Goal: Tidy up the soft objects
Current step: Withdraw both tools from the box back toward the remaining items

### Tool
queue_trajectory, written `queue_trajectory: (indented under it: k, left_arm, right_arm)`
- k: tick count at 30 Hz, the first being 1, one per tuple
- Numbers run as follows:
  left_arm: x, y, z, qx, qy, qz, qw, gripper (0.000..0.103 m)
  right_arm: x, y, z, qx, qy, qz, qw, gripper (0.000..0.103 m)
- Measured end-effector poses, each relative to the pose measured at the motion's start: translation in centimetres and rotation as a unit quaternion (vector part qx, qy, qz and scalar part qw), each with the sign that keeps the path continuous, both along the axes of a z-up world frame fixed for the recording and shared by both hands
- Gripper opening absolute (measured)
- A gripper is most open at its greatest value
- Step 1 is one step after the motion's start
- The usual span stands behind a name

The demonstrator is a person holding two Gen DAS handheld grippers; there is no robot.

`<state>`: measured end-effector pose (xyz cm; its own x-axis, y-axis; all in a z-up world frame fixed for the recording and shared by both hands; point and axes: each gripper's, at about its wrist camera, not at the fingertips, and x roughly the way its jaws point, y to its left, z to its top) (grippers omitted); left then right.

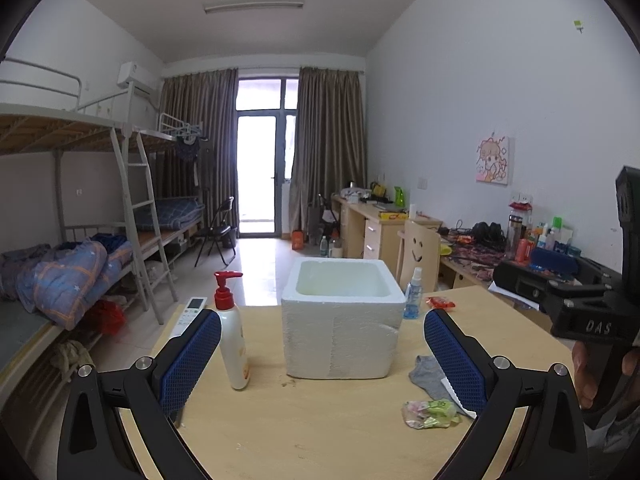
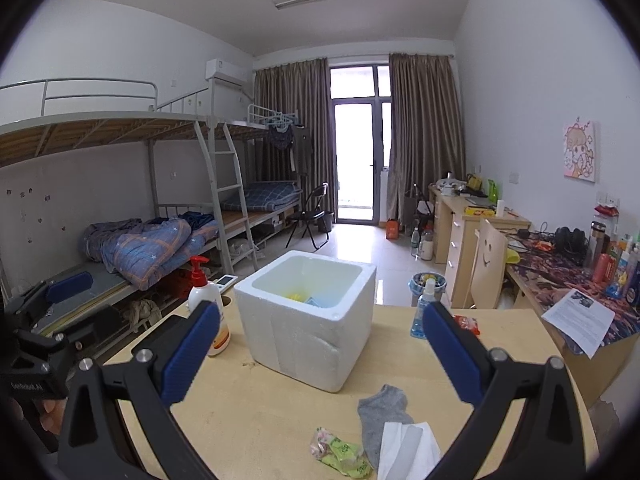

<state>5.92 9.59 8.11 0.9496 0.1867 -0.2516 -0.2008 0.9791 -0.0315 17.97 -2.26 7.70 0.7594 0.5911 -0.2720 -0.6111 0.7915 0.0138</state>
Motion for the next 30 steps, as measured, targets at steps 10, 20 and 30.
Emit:
queue_trajectory:
  k: [10,20,30]
  left_arm:
    - [-1.2,-0.9,-0.7,0.007,-0.027,0.001,0.9996,0.102]
    - [-0.9,-1.3,-3.8,0.000,-0.031,-0.001,0.9995,0.102]
    - [-0.1,-3.3,-6.2,0.022,-0.025,-0.025,0.9991,0.102]
  right_arm:
    - [-2.0,-1.3,-1.0,0.006,-0.025,-0.017,1.000,0.102]
    - [-1.9,-3.1,-3.7,0.010,-0.030,-0.028,0.999,0.102]
    - [-1.1,-4.9,-6.9,0.011,0.000,-0.041,0.999,0.102]
